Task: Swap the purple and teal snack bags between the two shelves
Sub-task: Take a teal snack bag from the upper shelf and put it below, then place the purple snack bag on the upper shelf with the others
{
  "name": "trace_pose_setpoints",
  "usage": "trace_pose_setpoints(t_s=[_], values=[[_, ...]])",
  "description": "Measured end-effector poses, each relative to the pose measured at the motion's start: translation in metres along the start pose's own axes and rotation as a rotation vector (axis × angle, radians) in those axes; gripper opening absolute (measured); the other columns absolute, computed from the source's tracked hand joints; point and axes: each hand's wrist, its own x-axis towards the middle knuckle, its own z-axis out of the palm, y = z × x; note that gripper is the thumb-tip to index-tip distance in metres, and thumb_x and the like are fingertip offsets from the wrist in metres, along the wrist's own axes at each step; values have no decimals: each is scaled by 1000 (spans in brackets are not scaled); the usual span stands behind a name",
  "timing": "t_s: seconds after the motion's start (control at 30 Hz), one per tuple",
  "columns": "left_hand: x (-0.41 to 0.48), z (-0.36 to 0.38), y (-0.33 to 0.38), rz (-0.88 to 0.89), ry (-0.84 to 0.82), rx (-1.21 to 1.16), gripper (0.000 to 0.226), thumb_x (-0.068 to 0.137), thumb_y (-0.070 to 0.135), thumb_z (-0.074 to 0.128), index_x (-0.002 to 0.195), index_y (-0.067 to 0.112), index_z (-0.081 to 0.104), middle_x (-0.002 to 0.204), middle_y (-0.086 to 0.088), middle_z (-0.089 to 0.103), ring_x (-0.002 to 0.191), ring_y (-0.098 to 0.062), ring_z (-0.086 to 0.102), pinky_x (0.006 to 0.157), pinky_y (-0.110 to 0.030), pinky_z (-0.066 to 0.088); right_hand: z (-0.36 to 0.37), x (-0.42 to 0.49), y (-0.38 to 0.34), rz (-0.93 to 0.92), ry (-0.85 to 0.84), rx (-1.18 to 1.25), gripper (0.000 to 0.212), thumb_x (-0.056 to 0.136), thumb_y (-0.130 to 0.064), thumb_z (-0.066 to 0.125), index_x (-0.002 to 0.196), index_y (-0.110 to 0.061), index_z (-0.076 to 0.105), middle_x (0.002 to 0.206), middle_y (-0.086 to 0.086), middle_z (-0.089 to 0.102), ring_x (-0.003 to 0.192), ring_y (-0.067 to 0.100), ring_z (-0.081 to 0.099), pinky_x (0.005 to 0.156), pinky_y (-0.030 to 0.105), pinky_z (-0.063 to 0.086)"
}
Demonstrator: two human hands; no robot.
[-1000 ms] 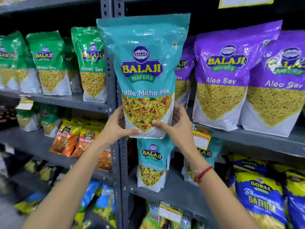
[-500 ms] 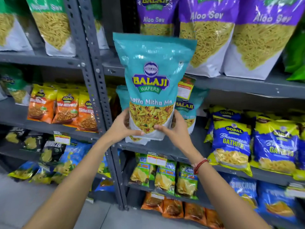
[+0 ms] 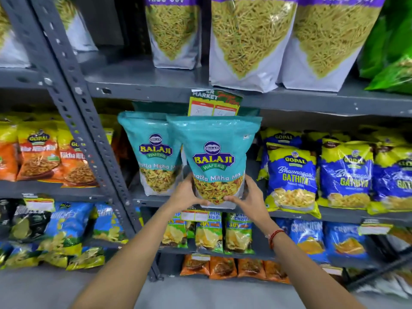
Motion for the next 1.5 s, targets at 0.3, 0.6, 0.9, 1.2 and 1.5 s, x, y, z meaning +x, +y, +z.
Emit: trace_pose_setpoints(t_s=[0.3,0.6,0.9,1.2,1.5], values=[[31,29,-20,-14,-65,-13,95,57,25,88,136,12,35,135,-8,54,124,-25,49,91,-25,39,3,9,42,176,26,-23,60,72,-20,82,118,-25,44,115,-3,62,116,21,59,98,48,51],[58,32,-26,-70,-48,-60,93,58,23,87,134,8,36,133,-12,55,122,-25,50,92,-27,38,2,39,50,237,8,21,81,62,-46,80,127,-13,44,121,6,64,114,21,61,98,50,51],[69,34,-35,-47,-48,-97,92,55,23,89,132,11,40,129,-11,59,120,-24,53,97,-33,43,3,44,59,256,34,10,72,68,-33,81,126,-13,44,114,1,64,110,18,62,98,41,52],[69,42,-37,-63,-57,-105,95,56,26,88,135,14,36,134,-9,56,123,-27,52,100,-39,43,-3,43,64,266,20,32,70,74,-18,81,131,-12,41,129,9,61,119,18,58,105,45,48],[41,30,-17,-117,47,-32,86,68,28,81,137,8,35,136,-15,51,122,-29,50,100,-42,43,-4,18,17,132,256,-56,71,75,-28,79,136,-12,45,128,2,57,115,8,49,102,34,45]])
